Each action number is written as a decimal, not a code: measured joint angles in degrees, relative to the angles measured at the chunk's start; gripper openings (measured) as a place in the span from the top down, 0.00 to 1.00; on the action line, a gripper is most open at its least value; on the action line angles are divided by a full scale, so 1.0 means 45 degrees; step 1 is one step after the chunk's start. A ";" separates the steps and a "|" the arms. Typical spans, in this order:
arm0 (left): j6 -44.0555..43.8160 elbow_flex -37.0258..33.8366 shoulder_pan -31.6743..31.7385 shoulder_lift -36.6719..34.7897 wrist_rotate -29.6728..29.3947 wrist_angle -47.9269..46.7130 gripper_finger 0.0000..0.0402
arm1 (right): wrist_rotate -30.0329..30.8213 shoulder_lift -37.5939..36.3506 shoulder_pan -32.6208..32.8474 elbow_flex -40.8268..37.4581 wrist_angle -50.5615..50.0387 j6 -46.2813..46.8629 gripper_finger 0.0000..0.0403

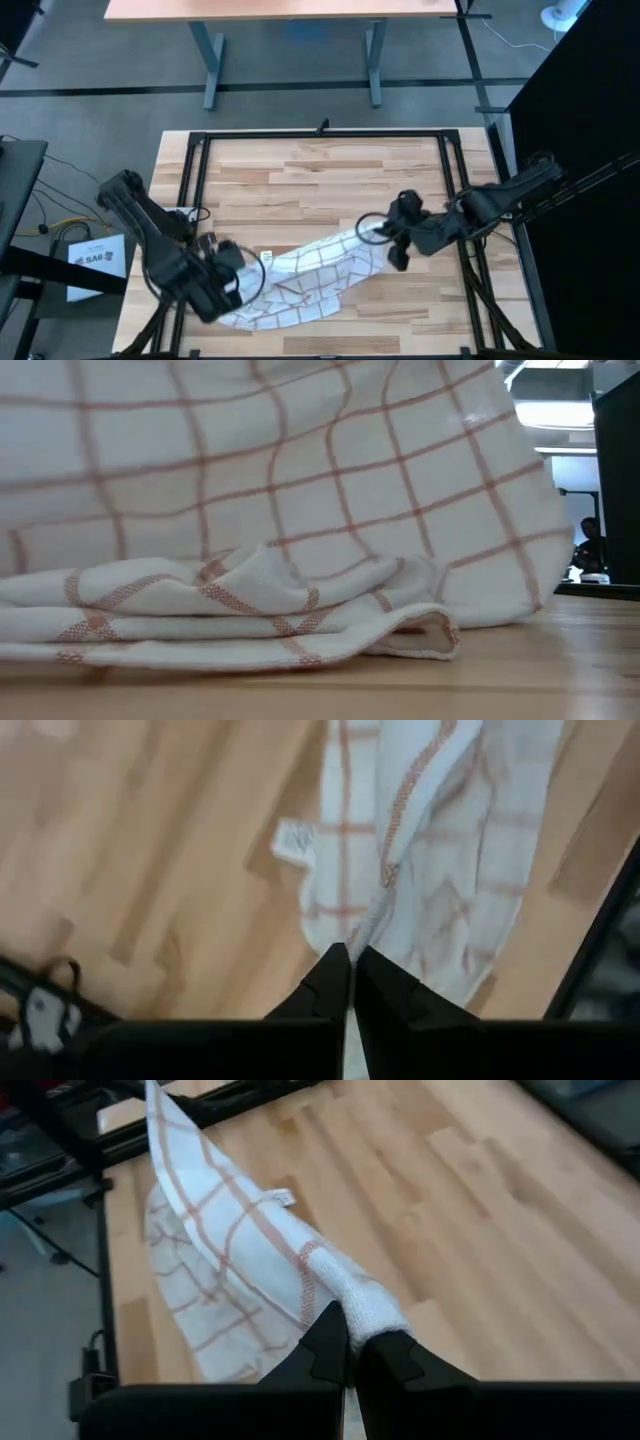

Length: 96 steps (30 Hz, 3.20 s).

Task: Roll towel
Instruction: Roll the towel

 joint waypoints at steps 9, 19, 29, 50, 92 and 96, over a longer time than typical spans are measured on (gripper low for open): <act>0.2508 0.1486 0.2530 -0.1160 -0.2252 -0.0038 1.00 | 0.0829 -0.2507 -0.0269 0.0000 -0.0913 -0.0737 1.00; 0.7943 0.3257 0.7058 -0.1238 -0.2522 -0.0015 1.00 | 0.0397 -0.3892 -0.3322 0.0000 -0.0783 -0.2963 1.00; 1.3850 0.3721 1.2139 -0.1313 -0.0583 0.1688 1.00 | -0.3357 -0.3339 -0.8313 0.0000 0.1416 -0.5339 1.00; 1.7534 0.3712 1.6598 -0.1756 0.0177 0.4746 1.00 | -0.9729 -0.2608 -1.5955 0.0000 0.4607 -0.8001 1.00; 2.0513 0.4850 1.9827 -0.1793 0.2442 1.3549 1.00 | -1.4408 0.2107 -2.0340 0.5793 1.1664 -0.6993 1.00; 2.0698 0.5575 1.9827 -0.1788 0.2617 1.3382 1.00 | -1.4937 0.2514 -2.0340 0.6815 1.1601 -0.6832 1.00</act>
